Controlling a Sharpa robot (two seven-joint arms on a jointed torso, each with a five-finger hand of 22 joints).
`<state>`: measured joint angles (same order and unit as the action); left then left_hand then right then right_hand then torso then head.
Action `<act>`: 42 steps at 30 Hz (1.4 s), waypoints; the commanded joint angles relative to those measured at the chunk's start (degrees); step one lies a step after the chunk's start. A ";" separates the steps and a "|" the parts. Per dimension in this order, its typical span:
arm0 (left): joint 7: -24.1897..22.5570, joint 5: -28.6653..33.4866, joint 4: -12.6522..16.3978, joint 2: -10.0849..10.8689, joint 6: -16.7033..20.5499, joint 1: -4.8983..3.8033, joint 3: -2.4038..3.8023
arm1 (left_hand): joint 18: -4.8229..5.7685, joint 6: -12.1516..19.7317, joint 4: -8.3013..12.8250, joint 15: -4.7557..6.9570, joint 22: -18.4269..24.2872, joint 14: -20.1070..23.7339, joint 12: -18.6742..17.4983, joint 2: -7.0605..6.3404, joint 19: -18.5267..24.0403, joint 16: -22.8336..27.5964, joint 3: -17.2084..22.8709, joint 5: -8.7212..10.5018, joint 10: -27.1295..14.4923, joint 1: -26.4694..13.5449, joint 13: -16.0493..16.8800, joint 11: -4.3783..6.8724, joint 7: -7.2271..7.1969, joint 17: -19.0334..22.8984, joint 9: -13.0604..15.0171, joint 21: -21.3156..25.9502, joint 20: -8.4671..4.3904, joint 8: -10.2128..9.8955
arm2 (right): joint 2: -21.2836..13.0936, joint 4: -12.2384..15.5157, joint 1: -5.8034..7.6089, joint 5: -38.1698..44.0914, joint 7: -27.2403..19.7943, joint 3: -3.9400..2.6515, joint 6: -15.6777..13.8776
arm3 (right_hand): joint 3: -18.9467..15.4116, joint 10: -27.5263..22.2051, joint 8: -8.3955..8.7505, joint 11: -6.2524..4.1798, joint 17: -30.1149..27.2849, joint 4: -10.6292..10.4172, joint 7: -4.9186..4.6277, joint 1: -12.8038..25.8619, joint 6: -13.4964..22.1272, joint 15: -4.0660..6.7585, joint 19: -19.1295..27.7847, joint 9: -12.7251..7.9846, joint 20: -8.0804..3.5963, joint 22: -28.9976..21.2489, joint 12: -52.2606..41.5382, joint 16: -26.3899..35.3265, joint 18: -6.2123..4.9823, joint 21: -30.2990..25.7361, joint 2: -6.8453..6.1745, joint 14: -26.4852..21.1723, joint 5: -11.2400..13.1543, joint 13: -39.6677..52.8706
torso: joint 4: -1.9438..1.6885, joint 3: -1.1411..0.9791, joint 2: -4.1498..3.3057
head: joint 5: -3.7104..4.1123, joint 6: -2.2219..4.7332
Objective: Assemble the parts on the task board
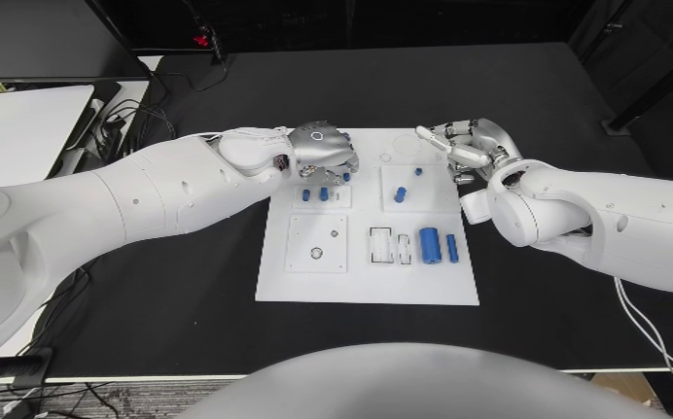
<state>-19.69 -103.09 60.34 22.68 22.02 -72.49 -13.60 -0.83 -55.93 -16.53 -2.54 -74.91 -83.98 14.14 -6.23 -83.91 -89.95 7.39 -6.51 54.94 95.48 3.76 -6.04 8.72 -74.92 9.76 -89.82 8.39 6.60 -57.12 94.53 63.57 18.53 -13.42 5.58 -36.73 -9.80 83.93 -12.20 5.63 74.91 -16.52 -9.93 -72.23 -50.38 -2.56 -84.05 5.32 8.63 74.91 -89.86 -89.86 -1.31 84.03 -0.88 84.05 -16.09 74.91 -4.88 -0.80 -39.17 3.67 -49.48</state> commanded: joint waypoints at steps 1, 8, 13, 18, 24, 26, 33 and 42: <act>-0.23 -1.19 -0.35 -0.31 -0.86 -0.04 0.05 | 0.83 -0.53 -0.06 -0.16 -15.09 -6.02 -0.31 0.06 -6.09 -0.05 0.64 -0.35 0.60 0.63 -0.12 -0.04 -0.01 -15.08 -0.18 -0.18 0.04 -0.24 | 0.04 0.09 0.05 -0.11 -0.20 -0.02 0.03 | -0.32 6.07 -0.39 -0.14 15.09 0.00 0.12 -0.01 0.36 0.29 -0.45 0.07 -0.04 12.47 -0.14 -0.14 -0.59 0.23 0.73 5.95 -0.18 15.09 | 0.00 -0.03 0.01 | -0.11 0.10; -0.48 -1.22 -1.03 -0.66 -1.03 0.04 0.05 | 0.83 -1.03 -0.09 -0.17 -15.09 -6.02 -0.35 0.42 -6.09 -0.05 1.92 -1.05 1.60 0.63 -0.19 -0.06 0.03 -15.08 -0.61 -0.18 0.04 -0.41 | 0.08 0.09 0.05 -0.11 -0.08 -0.02 0.04 | -0.35 6.07 -0.42 -0.14 15.09 -0.01 0.12 0.02 0.35 0.29 -0.39 0.08 -0.04 12.44 -0.14 -0.14 -0.61 0.17 0.73 5.95 -0.26 15.09 | 0.06 -0.02 0.00 | -0.23 0.09; -0.45 -1.22 -1.70 -1.00 -1.03 0.13 0.05 | 0.83 -1.18 -0.02 -0.13 -15.09 -6.02 -0.48 0.28 -6.09 -0.05 2.38 -1.05 1.85 0.82 -0.23 0.04 -0.06 -15.08 -0.78 -0.18 0.03 -0.50 | 0.19 0.11 0.04 -0.11 -0.06 -0.02 0.06 | -0.35 6.07 -0.42 -0.14 15.09 -0.01 0.12 0.02 0.35 0.29 -0.39 0.08 -0.04 12.44 -0.14 -0.14 -0.61 0.17 0.73 5.95 -0.26 15.09 | 0.00 -0.05 -0.03 | -0.18 0.03; -0.25 -1.22 -2.50 -1.32 -1.39 0.17 0.06 | 0.83 -1.63 -0.02 -0.02 -15.09 -6.02 -0.64 0.04 -6.09 -0.05 3.11 -0.64 2.42 1.07 -0.24 0.18 -0.21 -15.08 -1.01 -0.18 -0.03 -0.53 | 0.29 0.15 0.04 -0.11 -0.05 -0.02 0.02 | -0.35 6.07 -0.42 -0.14 15.09 -0.01 0.12 0.02 0.35 0.29 -0.39 0.08 -0.04 12.44 -0.14 -0.14 -0.61 0.17 0.73 5.95 -0.26 15.09 | 0.05 0.00 -0.02 | -0.01 -0.03; -0.31 -1.21 -3.05 -1.66 -2.13 0.19 0.06 | 0.83 -1.96 -0.14 0.02 -15.09 -6.02 -0.84 -0.16 -6.09 -0.05 3.51 -0.12 2.77 0.79 -0.25 0.21 -0.24 -15.08 -1.20 -0.18 -0.07 -0.58 | 0.22 0.15 0.04 -0.11 -0.03 -0.02 -0.05 | -0.35 6.07 -0.42 -0.14 15.09 -0.01 0.12 0.02 0.35 0.29 -0.39 0.08 -0.04 12.44 -0.14 -0.14 -0.61 0.17 0.73 5.95 -0.26 15.09 | -0.01 -0.03 -0.02 | 0.13 -0.19; -0.36 -1.21 -3.14 -1.78 -2.35 0.20 0.06 | 0.83 -1.98 -0.18 0.02 -15.09 -6.02 -0.92 -0.19 -6.09 -0.05 3.59 0.01 2.79 0.62 -0.26 0.20 -0.23 -15.08 -1.26 -0.18 -0.08 -0.62 | 0.23 0.13 0.04 -0.11 -0.02 -0.02 -0.05 | -0.35 6.07 -0.42 -0.14 15.09 -0.01 0.12 0.02 0.35 0.29 -0.39 0.08 -0.04 12.44 -0.14 -0.14 -0.61 0.17 0.73 5.95 -0.26 15.09 | -0.02 -0.03 -0.01 | 0.15 -0.20; -0.67 -1.20 -3.32 -2.16 -3.46 0.24 0.06 | 0.83 -2.00 -0.17 0.03 -15.09 -6.02 -1.09 -0.23 -6.09 -0.05 3.77 0.31 2.80 0.39 -0.27 0.21 -0.23 -15.08 -1.39 -0.18 -0.10 -0.72 | 0.29 0.12 0.04 -0.11 -0.05 -0.02 -0.01 | -0.35 6.07 -0.42 -0.14 15.09 -0.01 0.12 0.02 0.35 0.29 -0.39 0.08 -0.04 12.44 -0.14 -0.14 -0.61 0.17 0.73 5.95 -0.26 15.09 | 0.01 -0.03 -0.02 | 0.19 -0.19; -1.04 -1.20 -3.29 -2.40 -4.12 0.27 0.06 | 0.83 -2.01 -0.18 0.00 -15.09 -6.02 -1.40 -0.56 -6.09 -0.05 3.91 0.89 2.86 -0.33 -0.26 0.14 -0.15 -15.08 -1.66 -0.18 -0.11 -0.93 | 0.25 0.06 0.04 -0.11 0.01 -0.02 -0.21 | -0.42 6.07 -0.51 -0.15 15.09 0.00 0.12 0.04 0.38 0.29 -0.39 0.09 -0.04 12.44 -0.14 -0.14 -0.62 0.16 0.77 5.95 -0.42 15.09 | -0.01 -0.02 -0.01 | 0.24 -0.31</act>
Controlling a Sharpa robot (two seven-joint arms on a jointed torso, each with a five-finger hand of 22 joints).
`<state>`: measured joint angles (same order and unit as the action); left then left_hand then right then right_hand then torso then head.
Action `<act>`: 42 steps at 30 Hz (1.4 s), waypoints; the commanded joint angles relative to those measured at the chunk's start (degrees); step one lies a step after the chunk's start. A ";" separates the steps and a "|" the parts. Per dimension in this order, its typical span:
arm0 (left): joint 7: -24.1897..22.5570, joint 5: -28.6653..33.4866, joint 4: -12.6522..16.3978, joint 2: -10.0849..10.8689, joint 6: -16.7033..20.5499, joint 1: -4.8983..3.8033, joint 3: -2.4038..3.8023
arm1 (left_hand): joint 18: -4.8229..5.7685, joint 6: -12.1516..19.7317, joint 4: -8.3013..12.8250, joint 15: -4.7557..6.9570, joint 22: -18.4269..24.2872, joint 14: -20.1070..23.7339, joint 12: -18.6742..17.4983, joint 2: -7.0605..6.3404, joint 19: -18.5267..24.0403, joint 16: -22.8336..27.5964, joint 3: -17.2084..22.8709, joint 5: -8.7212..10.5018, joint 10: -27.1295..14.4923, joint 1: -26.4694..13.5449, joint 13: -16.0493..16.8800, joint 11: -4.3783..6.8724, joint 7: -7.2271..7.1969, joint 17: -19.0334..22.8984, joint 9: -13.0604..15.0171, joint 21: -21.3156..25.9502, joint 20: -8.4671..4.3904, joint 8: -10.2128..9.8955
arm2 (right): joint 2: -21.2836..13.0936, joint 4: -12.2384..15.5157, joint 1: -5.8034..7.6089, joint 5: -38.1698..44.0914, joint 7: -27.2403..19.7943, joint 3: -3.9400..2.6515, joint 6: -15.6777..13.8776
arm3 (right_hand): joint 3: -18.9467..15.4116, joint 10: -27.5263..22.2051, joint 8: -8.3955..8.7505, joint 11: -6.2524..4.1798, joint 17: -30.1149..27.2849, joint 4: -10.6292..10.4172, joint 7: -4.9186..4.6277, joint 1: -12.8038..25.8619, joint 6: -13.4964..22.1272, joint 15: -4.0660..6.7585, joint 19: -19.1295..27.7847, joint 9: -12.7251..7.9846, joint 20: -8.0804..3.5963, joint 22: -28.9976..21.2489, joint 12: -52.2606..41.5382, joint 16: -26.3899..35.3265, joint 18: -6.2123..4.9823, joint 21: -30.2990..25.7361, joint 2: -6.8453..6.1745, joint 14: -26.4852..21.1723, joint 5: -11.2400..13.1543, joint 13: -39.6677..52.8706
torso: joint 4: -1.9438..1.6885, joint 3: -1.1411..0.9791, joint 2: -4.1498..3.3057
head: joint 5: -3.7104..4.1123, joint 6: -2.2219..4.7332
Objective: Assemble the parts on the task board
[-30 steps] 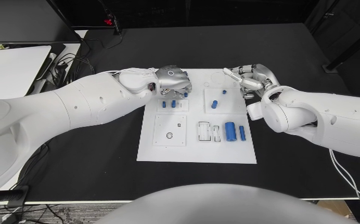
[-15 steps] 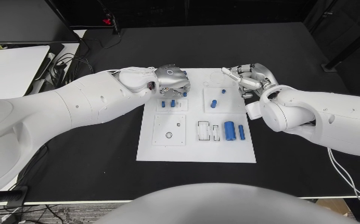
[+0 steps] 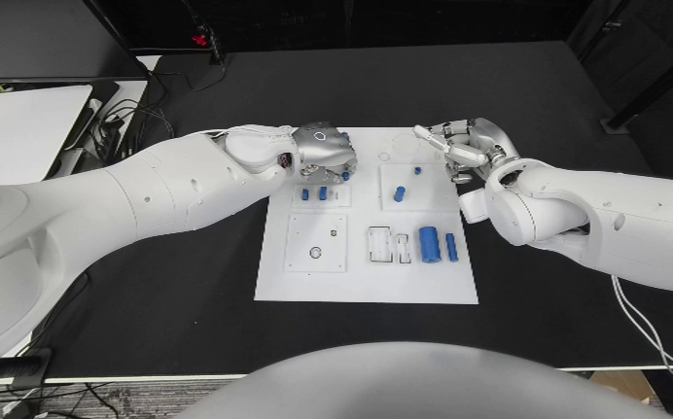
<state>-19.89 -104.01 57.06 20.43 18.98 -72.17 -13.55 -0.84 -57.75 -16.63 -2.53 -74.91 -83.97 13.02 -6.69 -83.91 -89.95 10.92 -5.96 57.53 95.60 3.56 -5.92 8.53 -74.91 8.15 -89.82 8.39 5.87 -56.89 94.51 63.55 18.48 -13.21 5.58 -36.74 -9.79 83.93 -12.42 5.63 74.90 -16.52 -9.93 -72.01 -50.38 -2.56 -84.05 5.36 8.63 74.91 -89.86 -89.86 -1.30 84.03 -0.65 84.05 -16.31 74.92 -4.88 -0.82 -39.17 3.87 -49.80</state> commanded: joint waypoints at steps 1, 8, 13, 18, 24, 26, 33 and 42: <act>-0.85 -0.29 -0.03 -0.20 -1.07 -0.04 0.01 | 0.84 -0.13 -0.08 -0.01 -15.09 -6.03 -0.31 -0.09 -6.09 -0.05 0.43 0.37 0.30 -0.50 -0.06 0.00 0.04 -15.09 -0.10 -0.18 -0.11 -0.26 | 0.01 0.08 0.06 -0.06 -0.20 -0.02 -0.20 | -0.43 6.07 -0.30 -0.14 15.10 -0.01 0.12 -0.19 0.38 0.29 -0.39 0.05 -0.04 12.44 -0.14 -0.14 -0.62 0.16 0.55 5.95 -0.22 15.08 | -0.04 -0.01 -0.01 | 0.02 -0.04; -0.72 -0.29 -0.05 -0.46 -1.60 0.01 0.01 | 0.84 -0.70 -0.03 0.14 -15.09 -6.03 -0.30 0.29 -6.09 -0.05 1.30 0.41 1.34 -0.67 -0.01 0.26 -0.19 -15.09 -0.35 -0.18 -0.15 -0.24 | 0.05 0.11 0.06 -0.06 -0.19 -0.02 -0.18 | -0.44 6.07 -0.32 -0.15 15.10 0.00 0.12 -0.19 0.39 0.29 -0.40 0.06 -0.04 12.45 -0.14 -0.14 -0.61 0.17 0.56 5.95 -0.26 15.08 | -0.06 -0.06 -0.01 | -0.25 0.09; -0.42 -0.29 -0.09 -0.47 -2.09 0.03 0.01 | 0.84 -1.91 0.01 0.24 -15.09 -6.03 -0.35 0.41 -6.09 -0.05 2.10 0.42 2.51 -0.72 -0.02 0.38 -0.25 -15.09 -0.42 -0.18 -0.22 0.13 | 0.06 0.13 0.06 -0.06 -0.17 -0.02 -0.18 | -0.44 6.07 -0.32 -0.15 15.10 0.00 0.12 -0.19 0.39 0.29 -0.40 0.06 -0.04 12.45 -0.14 -0.14 -0.61 0.17 0.56 5.95 -0.26 15.08 | 0.05 0.04 0.00 | -0.23 0.04; 0.07 -0.37 -0.02 -0.41 -3.15 0.03 0.01 | 0.84 -4.16 0.14 0.70 -15.09 -6.03 -0.49 0.76 -6.09 -0.05 3.50 0.35 4.50 -0.09 -0.06 0.95 -0.86 -15.09 -0.32 -0.18 -0.44 0.91 | -0.01 0.17 0.06 -0.06 -0.15 -0.02 -0.21 | -0.44 6.07 -0.32 -0.15 15.10 0.00 0.12 -0.19 0.39 0.29 -0.40 0.06 -0.04 12.45 -0.14 -0.14 -0.61 0.17 0.56 5.95 -0.26 15.08 | 0.02 0.03 -0.02 | -0.15 0.03; -0.36 -0.78 0.00 -0.30 -2.79 0.05 0.01 | 0.84 -6.80 0.22 1.33 -15.09 -6.03 -0.91 1.12 -6.09 -0.05 4.81 0.07 7.06 0.37 -0.07 1.70 -1.56 -15.09 -0.07 -0.18 -0.80 1.80 | 0.00 0.15 0.06 -0.06 -0.10 -0.02 -0.26 | -0.45 6.07 -0.32 -0.15 15.10 0.00 0.12 -0.19 0.39 0.29 -0.40 0.06 -0.04 12.45 -0.14 -0.14 -0.62 0.17 0.56 5.95 -0.26 15.08 | -0.01 -0.02 0.02 | -0.11 0.05; -0.80 -0.83 0.00 -0.28 -2.01 0.05 0.01 | 0.84 -7.18 0.23 1.43 -15.09 -6.03 -1.14 1.17 -6.09 -0.05 5.03 -0.07 7.43 0.38 -0.09 1.80 -1.66 -15.09 -0.04 -0.18 -0.89 1.89 | 0.00 0.14 0.06 -0.06 -0.06 -0.02 -0.24 | -0.48 6.07 -0.38 -0.15 15.10 0.02 0.13 -0.20 0.41 0.29 -0.36 0.06 -0.04 12.43 -0.14 -0.14 -0.63 0.13 0.59 5.95 -0.39 15.08 | -0.02 -0.01 0.02 | -0.07 0.08; -2.21 -0.90 -0.15 -0.09 2.92 0.05 0.01 | 0.84 -7.56 0.23 1.56 -15.09 -6.03 -1.89 0.93 -6.09 -0.05 5.43 -1.13 7.98 0.27 -0.13 1.90 -1.74 -15.09 -0.09 -0.18 -1.07 1.80 | 0.02 0.09 0.06 -0.06 0.14 -0.02 -0.19 | -0.48 6.07 -0.38 -0.15 15.10 0.02 0.13 -0.20 0.41 0.29 -0.36 0.06 -0.04 12.43 -0.14 -0.14 -0.63 0.13 0.59 5.95 -0.39 15.08 | 0.05 0.05 0.05 | -0.09 0.15; -2.27 -0.91 0.72 1.16 9.27 -0.75 0.03 | 0.84 -8.36 0.07 1.68 -15.09 -6.03 -2.73 0.84 -6.09 -0.05 5.74 0.20 9.22 -0.43 -0.11 2.05 -1.92 -15.09 -0.09 -0.18 -1.23 1.80 | -0.07 0.00 -0.01 -0.06 0.23 -0.02 -0.16 | -0.48 6.07 -0.38 -0.15 15.10 0.02 0.13 -0.20 0.41 0.29 -0.36 0.06 -0.04 12.43 -0.14 -0.14 -0.63 0.13 0.59 5.95 -0.39 15.08 | -0.09 -0.05 0.06 | 0.14 0.51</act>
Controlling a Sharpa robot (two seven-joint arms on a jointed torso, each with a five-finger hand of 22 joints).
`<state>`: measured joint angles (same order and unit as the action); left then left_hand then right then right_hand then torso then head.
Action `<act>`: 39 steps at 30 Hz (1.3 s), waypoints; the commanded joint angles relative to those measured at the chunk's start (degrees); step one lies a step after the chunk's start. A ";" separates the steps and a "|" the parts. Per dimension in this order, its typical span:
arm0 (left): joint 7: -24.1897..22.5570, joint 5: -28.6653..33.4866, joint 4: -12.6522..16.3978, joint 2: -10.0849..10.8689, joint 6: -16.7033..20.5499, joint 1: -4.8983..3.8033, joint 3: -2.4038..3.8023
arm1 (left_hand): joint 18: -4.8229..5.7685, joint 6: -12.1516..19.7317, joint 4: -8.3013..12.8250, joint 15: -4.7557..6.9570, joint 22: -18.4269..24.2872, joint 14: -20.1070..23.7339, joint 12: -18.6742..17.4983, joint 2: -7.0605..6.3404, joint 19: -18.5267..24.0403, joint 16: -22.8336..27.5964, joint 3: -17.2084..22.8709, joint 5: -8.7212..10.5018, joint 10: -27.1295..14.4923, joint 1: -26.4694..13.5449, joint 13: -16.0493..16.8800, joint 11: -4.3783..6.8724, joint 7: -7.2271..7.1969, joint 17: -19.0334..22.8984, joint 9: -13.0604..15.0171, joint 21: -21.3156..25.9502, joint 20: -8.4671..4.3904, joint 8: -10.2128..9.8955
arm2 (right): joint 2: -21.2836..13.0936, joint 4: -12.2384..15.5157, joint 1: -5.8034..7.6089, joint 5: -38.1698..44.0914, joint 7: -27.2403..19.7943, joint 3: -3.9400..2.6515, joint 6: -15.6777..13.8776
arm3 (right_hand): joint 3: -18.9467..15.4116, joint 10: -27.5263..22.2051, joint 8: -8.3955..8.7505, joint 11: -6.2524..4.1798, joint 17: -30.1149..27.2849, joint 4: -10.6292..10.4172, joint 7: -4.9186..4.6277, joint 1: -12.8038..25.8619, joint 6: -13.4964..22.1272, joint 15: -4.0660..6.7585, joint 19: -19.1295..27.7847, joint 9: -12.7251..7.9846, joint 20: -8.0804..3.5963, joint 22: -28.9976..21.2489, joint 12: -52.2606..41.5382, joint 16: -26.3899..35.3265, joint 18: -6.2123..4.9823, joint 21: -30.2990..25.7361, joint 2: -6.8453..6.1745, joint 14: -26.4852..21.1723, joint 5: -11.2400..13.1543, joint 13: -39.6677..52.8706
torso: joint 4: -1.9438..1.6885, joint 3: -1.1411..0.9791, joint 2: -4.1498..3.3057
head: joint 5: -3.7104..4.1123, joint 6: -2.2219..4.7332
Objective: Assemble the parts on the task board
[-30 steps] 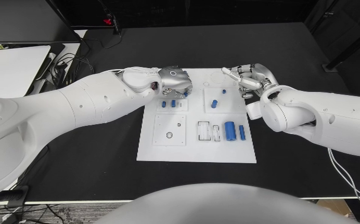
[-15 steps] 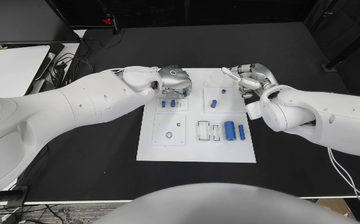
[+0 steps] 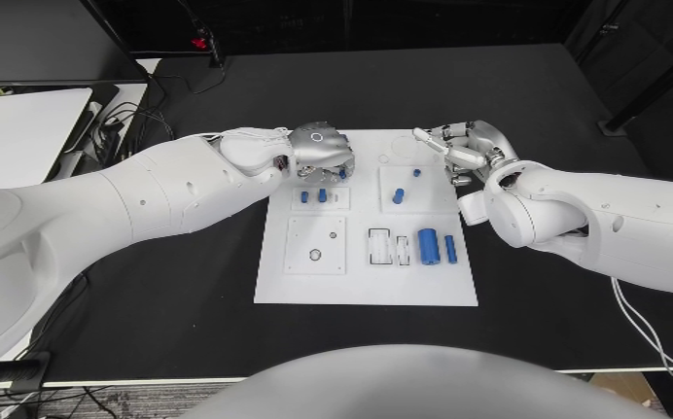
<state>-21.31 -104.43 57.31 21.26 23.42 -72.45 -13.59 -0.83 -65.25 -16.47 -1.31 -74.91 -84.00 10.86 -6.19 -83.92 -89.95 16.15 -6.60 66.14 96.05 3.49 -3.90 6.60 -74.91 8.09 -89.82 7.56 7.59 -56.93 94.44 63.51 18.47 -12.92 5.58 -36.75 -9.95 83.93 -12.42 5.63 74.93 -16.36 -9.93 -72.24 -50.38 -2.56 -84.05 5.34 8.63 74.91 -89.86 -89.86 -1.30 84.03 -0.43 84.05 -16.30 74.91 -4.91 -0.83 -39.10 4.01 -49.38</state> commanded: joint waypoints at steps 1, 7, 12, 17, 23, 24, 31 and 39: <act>-0.70 -0.49 0.90 0.71 5.35 -0.76 0.07 | 0.83 -0.91 -0.08 0.47 -15.09 -6.00 -0.64 0.33 -6.08 -0.05 0.53 0.93 0.70 -0.92 -0.04 0.05 -0.01 -15.09 -0.03 -0.18 -0.41 0.07 | -0.04 0.07 -0.01 -0.04 -0.05 -0.02 -0.14 | -0.32 6.07 -0.38 -0.15 15.07 -0.14 0.13 0.03 0.41 0.29 -0.36 0.08 -0.04 12.43 -0.14 -0.14 -0.63 0.13 0.37 5.95 -0.40 15.09 | -0.07 -0.05 -0.01 | -0.01 0.19; 0.11 -0.49 3.46 2.90 6.87 -1.75 0.08 | 0.83 -0.95 -0.06 0.48 -15.09 -6.00 -0.73 0.28 -6.08 -0.05 0.55 1.00 0.79 -0.94 -0.03 0.08 -0.04 -15.09 -0.03 -0.18 -0.43 0.05 | -0.13 0.09 -0.14 -0.04 0.00 -0.02 -0.09 | -0.35 6.07 -0.44 -0.15 15.07 -0.12 0.13 -0.02 0.44 0.29 -0.30 0.09 -0.04 12.40 -0.14 -0.14 -0.65 0.06 0.41 5.95 -0.51 15.09 | -0.03 -0.06 -0.04 | -0.17 0.26; 1.01 -0.49 6.00 5.22 6.36 -2.20 0.08 | 0.83 -0.89 -0.09 0.48 -15.09 -6.00 -0.92 0.14 -6.08 -0.05 0.57 1.04 0.84 -1.03 -0.05 0.06 -0.03 -15.09 -0.07 -0.18 -0.45 -0.04 | -0.20 0.08 -0.20 -0.04 0.08 -0.02 0.00 | -0.35 6.07 -0.44 -0.15 15.07 -0.12 0.13 -0.02 0.44 0.29 -0.30 0.09 -0.04 12.40 -0.14 -0.14 -0.65 0.06 0.41 5.95 -0.51 15.09 | -0.08 -0.04 -0.06 | -0.22 0.15; 1.80 -0.46 7.96 7.30 4.69 -2.41 0.07 | 0.83 -0.86 -0.13 0.48 -15.09 -6.00 -1.06 0.10 -6.08 -0.05 0.59 1.06 0.87 -1.13 -0.05 0.05 -0.02 -15.09 -0.10 -0.18 -0.46 -0.11 | -0.27 0.08 -0.26 -0.04 0.27 -0.02 0.11 | -0.35 6.07 -0.44 -0.15 15.07 -0.12 0.13 -0.02 0.44 0.29 -0.30 0.09 -0.04 12.40 -0.14 -0.14 -0.65 0.06 0.41 5.95 -0.51 15.09 | -0.08 -0.05 -0.06 | -0.28 0.05; 2.45 0.23 9.70 9.27 2.78 -2.52 0.06 | 0.83 -0.84 -0.19 0.47 -15.09 -6.00 -1.22 0.10 -6.08 -0.05 0.64 1.09 0.95 -1.30 -0.05 0.03 -0.02 -15.09 -0.13 -0.18 -0.47 -0.18 | -0.39 0.12 -0.39 -0.04 0.33 -0.02 0.17 | -0.38 6.07 -0.49 -0.15 15.07 -0.10 0.13 -0.05 0.46 0.29 -0.27 0.09 -0.04 12.39 -0.14 -0.14 -0.66 0.03 0.43 5.95 -0.57 15.09 | 0.00 0.02 -0.08 | -0.57 0.01; 2.47 0.56 9.84 9.44 2.58 -2.53 0.06 | 0.83 -0.83 -0.18 0.47 -15.09 -6.00 -1.24 0.10 -6.08 -0.05 0.65 1.10 0.95 -1.30 -0.05 0.03 -0.02 -15.09 -0.13 -0.18 -0.48 -0.19 | -0.41 0.13 -0.41 -0.04 0.33 -0.02 0.17 | -0.38 6.07 -0.49 -0.15 15.07 -0.10 0.13 -0.05 0.46 0.29 -0.27 0.09 -0.04 12.39 -0.14 -0.14 -0.66 0.03 0.43 5.95 -0.57 15.09 | -0.02 0.03 -0.09 | -0.56 0.03; 2.55 1.91 10.06 10.18 1.39 -2.49 0.05 | 0.83 -0.69 -0.16 0.46 -15.09 -6.00 -1.49 0.10 -6.08 -0.05 0.77 1.11 0.94 -1.36 -0.06 0.01 0.00 -15.09 -0.20 -0.18 -0.49 -0.34 | -0.57 0.19 -0.49 -0.04 0.33 -0.02 0.16 | -0.38 6.07 -0.49 -0.15 15.07 -0.10 0.13 -0.05 0.46 0.29 -0.27 0.09 -0.04 12.39 -0.14 -0.14 -0.66 0.03 0.43 5.95 -0.57 15.09 | 0.03 0.01 -0.06 | -0.60 -0.11; 2.50 2.16 9.34 10.22 0.37 -2.12 0.05 | 0.83 -0.54 -0.13 0.43 -15.09 -6.00 -1.80 0.08 -6.08 -0.05 0.94 1.11 0.89 -1.37 -0.07 -0.04 0.05 -15.09 -0.27 -0.18 -0.50 -0.51 | -0.70 0.30 -0.52 -0.04 0.36 -0.02 0.12 | -0.38 6.07 -0.49 -0.15 15.07 -0.10 0.13 -0.05 0.46 0.29 -0.27 0.09 -0.04 12.39 -0.14 -0.14 -0.66 0.03 0.43 5.95 -0.57 15.09 | 0.05 0.02 -0.11 | -0.65 -0.08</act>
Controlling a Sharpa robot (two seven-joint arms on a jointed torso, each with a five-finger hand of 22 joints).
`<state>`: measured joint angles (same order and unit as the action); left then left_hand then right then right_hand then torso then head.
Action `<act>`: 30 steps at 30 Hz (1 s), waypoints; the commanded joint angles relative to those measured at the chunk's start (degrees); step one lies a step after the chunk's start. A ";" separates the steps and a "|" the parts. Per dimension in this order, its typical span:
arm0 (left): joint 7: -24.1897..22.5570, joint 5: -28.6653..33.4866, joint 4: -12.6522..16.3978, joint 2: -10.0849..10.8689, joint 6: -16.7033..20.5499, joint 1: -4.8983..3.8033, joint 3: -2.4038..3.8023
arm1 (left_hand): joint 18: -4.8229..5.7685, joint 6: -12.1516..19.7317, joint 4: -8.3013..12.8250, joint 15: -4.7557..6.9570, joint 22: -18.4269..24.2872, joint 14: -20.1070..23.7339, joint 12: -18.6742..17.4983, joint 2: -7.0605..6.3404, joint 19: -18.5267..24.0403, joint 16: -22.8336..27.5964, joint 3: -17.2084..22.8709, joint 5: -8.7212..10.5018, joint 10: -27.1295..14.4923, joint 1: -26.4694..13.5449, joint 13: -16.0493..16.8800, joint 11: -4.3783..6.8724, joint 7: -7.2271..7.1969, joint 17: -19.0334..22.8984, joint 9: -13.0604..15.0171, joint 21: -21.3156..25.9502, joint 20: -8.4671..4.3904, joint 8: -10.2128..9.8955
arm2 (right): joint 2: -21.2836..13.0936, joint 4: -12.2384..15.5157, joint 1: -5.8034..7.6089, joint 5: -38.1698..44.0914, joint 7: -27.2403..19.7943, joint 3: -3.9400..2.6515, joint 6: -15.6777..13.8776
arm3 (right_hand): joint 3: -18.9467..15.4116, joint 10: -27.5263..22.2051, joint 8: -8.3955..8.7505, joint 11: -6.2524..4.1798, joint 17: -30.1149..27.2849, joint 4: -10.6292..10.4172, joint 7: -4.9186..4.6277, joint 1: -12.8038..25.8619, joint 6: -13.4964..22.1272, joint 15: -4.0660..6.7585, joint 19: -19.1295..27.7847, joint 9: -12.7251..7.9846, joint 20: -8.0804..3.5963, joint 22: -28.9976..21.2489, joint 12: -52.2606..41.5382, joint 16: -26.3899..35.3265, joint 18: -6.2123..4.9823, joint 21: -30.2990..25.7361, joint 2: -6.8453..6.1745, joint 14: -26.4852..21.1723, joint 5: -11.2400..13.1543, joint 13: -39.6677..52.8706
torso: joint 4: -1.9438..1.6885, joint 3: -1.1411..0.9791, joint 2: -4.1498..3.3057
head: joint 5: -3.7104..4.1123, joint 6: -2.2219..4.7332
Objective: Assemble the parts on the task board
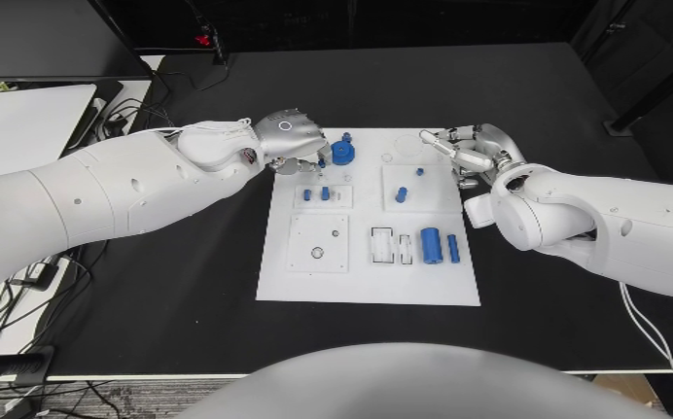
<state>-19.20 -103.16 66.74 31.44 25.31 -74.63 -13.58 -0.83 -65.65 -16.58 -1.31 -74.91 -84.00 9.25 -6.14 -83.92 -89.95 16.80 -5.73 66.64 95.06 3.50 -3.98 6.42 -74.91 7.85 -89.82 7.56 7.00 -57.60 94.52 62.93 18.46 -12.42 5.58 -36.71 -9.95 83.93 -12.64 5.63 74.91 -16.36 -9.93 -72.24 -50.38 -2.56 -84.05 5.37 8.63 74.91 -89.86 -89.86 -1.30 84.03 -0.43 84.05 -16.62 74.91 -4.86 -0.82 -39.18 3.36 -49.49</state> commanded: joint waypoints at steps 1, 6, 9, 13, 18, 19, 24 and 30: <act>0.37 0.90 -0.11 0.07 -1.61 0.12 0.03 | 0.83 -0.09 -0.02 0.41 -15.09 -6.00 -0.34 0.04 -6.08 -0.05 0.38 0.23 0.37 -0.37 -0.07 0.01 0.25 -15.09 -0.07 -0.18 -0.51 0.01 | -0.07 0.24 0.06 -0.04 -0.14 -0.02 0.08 | -0.38 6.07 -0.27 -0.15 15.09 -0.10 0.13 -0.05 0.46 0.29 -0.27 0.06 -0.04 12.39 -0.14 -0.14 -0.66 0.03 0.43 5.95 -0.25 15.09 | -0.01 0.02 -0.05 | 0.06 -0.03; 0.32 0.92 -0.46 0.04 -1.83 0.38 0.03 | 0.83 -0.03 -0.02 0.40 -15.09 -6.00 -0.48 0.04 -6.08 -0.05 0.46 0.19 0.34 -0.39 -0.07 -0.02 0.28 -15.09 -0.10 -0.18 -0.52 -0.05 | -0.16 0.27 0.05 -0.04 -0.10 -0.02 0.03 | -0.38 6.07 -0.27 -0.15 15.09 -0.10 0.13 -0.05 0.46 0.29 -0.27 0.06 -0.04 12.39 -0.14 -0.14 -0.66 0.03 0.43 5.95 -0.25 15.09 | -0.05 -0.02 0.00 | 0.05 -0.13; 0.29 0.92 -0.65 -0.07 -2.15 0.48 0.03 | 0.83 0.02 -0.04 0.38 -15.09 -6.00 -0.61 0.07 -6.08 -0.05 0.53 0.16 0.33 -0.43 -0.07 -0.05 0.31 -15.09 -0.13 -0.18 -0.52 -0.12 | -0.15 0.28 0.05 -0.04 -0.05 -0.02 -0.03 | -0.38 6.07 -0.27 -0.15 15.09 -0.10 0.13 -0.05 0.46 0.29 -0.27 0.06 -0.04 12.39 -0.14 -0.14 -0.66 0.03 0.43 5.95 -0.25 15.09 | -0.04 0.03 -0.02 | 0.12 -0.15; 0.09 0.93 -0.91 -0.32 -2.47 0.60 0.03 | 0.83 0.03 -0.04 0.38 -15.09 -6.00 -0.61 0.08 -6.08 -0.05 0.54 0.16 0.33 -0.44 -0.07 -0.05 0.31 -15.09 -0.13 -0.18 -0.52 -0.12 | -0.11 0.26 0.05 -0.04 0.03 -0.02 -0.08 | -0.38 6.07 -0.27 -0.15 15.09 -0.10 0.13 -0.05 0.46 0.29 -0.27 0.06 -0.04 12.39 -0.14 -0.14 -0.66 0.03 0.43 5.95 -0.25 15.09 | -0.06 0.03 0.00 | 0.13 -0.19; -0.06 0.93 -1.28 -0.68 -2.65 0.73 0.03 | 0.83 0.06 -0.07 0.36 -15.09 -6.00 -0.72 0.12 -6.08 -0.05 0.60 0.14 0.34 -0.52 -0.07 -0.08 0.34 -15.09 -0.15 -0.18 -0.52 -0.17 | -0.10 0.25 0.05 -0.04 0.07 -0.02 -0.09 | -0.38 6.07 -0.27 -0.15 15.09 -0.10 0.13 -0.05 0.46 0.29 -0.27 0.06 -0.04 12.39 -0.14 -0.14 -0.66 0.03 0.43 5.95 -0.25 15.09 | -0.05 0.01 -0.01 | 0.10 -0.22; -0.10 0.93 -1.37 -0.74 -2.69 0.75 0.03 | 0.83 0.11 -0.07 0.34 -15.09 -6.00 -0.81 0.12 -6.08 -0.05 0.64 0.13 0.31 -0.56 -0.07 -0.09 0.35 -15.09 -0.18 -0.18 -0.52 -0.22 | -0.10 0.25 0.05 -0.04 0.07 -0.02 -0.07 | -0.38 6.07 -0.27 -0.15 15.09 -0.10 0.13 -0.05 0.46 0.29 -0.27 0.06 -0.04 12.39 -0.14 -0.14 -0.66 0.03 0.43 5.95 -0.25 15.09 | -0.05 0.01 -0.01 | 0.12 -0.23; -0.24 0.93 -1.76 -1.01 -2.99 0.83 0.03 | 0.83 0.23 -0.07 0.30 -15.09 -6.00 -1.01 0.07 -6.08 -0.05 0.70 0.11 0.25 -0.66 -0.07 -0.14 0.40 -15.09 -0.23 -0.18 -0.52 -0.33 | -0.11 0.29 0.04 -0.04 -0.02 -0.02 -0.08 | -0.38 6.07 -0.27 -0.15 15.09 -0.10 0.13 -0.05 0.46 0.29 -0.27 0.06 -0.04 12.39 -0.14 -0.14 -0.66 0.03 0.43 5.95 -0.25 15.09 | -0.01 0.03 -0.02 | 0.08 -0.41; -0.36 0.93 -2.07 -1.39 -3.33 0.94 0.03 | 0.83 0.23 -0.07 0.30 -15.09 -6.00 -1.02 0.07 -6.08 -0.05 0.70 0.11 0.25 -0.66 -0.07 -0.14 0.40 -15.09 -0.23 -0.18 -0.52 -0.33 | -0.17 0.32 0.04 -0.04 -0.02 -0.02 -0.09 | -0.38 6.07 -0.27 -0.15 15.09 -0.10 0.13 -0.05 0.46 0.29 -0.27 0.06 -0.04 12.39 -0.14 -0.14 -0.66 0.03 0.43 5.95 -0.25 15.09 | -0.01 0.02 -0.01 | 0.18 -0.51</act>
<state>-19.26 -102.55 64.70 30.13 22.68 -73.63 -13.58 -0.82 -65.51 -16.57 -1.31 -74.91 -84.00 8.59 -6.23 -83.92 -89.95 17.14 -5.72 66.63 94.84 3.50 -3.98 6.50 -74.90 7.59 -89.82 7.56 6.76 -57.75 94.64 62.92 18.46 -12.22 5.58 -36.73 -9.95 83.93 -12.64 5.63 74.91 -16.36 -9.93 -72.24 -50.38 -2.56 -84.05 5.35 8.63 74.90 -89.86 -89.86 -1.30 84.03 -0.43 84.05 -16.62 74.91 -4.89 -0.80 -39.19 3.47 -49.98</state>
